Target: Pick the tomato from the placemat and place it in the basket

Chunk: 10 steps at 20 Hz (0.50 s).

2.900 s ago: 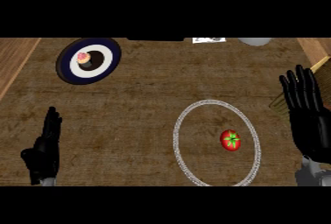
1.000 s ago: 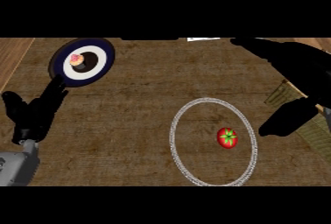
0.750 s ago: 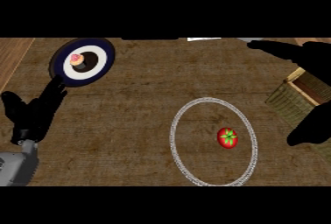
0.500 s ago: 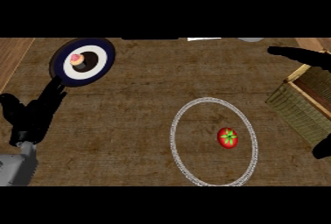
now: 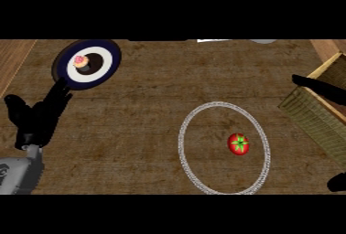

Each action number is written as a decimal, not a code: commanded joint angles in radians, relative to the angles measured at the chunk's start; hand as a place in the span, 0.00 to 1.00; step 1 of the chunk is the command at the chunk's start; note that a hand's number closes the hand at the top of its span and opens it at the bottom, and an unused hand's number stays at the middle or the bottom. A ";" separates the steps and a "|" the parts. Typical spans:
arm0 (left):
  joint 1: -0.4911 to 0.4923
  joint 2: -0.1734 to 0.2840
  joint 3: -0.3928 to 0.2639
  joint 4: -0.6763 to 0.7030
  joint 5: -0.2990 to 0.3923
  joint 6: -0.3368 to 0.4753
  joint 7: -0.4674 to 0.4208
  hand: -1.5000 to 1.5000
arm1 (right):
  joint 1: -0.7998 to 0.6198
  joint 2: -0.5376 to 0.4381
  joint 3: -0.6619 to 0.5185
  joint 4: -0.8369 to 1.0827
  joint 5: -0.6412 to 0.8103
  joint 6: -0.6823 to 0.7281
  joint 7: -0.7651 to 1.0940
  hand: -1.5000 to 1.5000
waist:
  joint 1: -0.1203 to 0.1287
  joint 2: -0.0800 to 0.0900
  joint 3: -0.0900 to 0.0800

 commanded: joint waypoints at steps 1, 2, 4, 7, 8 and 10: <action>-0.002 0.017 0.043 0.036 0.007 -0.056 -0.013 0.50 | 0.142 0.068 -0.002 -0.043 0.167 -0.036 -0.182 0.00 | 0.002 0.001 0.000; 0.021 -0.002 0.009 -0.040 -0.025 -0.013 0.018 0.50 | 0.093 0.130 0.074 0.003 0.226 -0.101 -0.159 0.00 | 0.011 0.001 0.000; 0.049 -0.002 0.024 -0.048 -0.004 -0.045 -0.001 0.50 | 0.144 0.137 0.095 0.056 0.354 -0.157 -0.314 0.00 | 0.013 0.001 0.000; 0.006 -0.052 0.009 0.035 -0.064 -0.016 -0.041 0.50 | 0.177 0.171 0.127 0.106 0.425 -0.238 -0.405 0.00 | 0.005 0.002 0.000; -0.021 0.006 0.059 0.008 -0.008 -0.080 -0.002 0.50 | 0.133 0.212 0.173 0.140 0.453 -0.276 -0.392 0.00 | 0.010 0.002 0.000; 0.012 -0.035 0.026 -0.017 -0.030 -0.049 0.003 0.50 | 0.190 0.253 0.192 0.193 0.489 -0.353 -0.485 0.00 | 0.010 0.002 0.000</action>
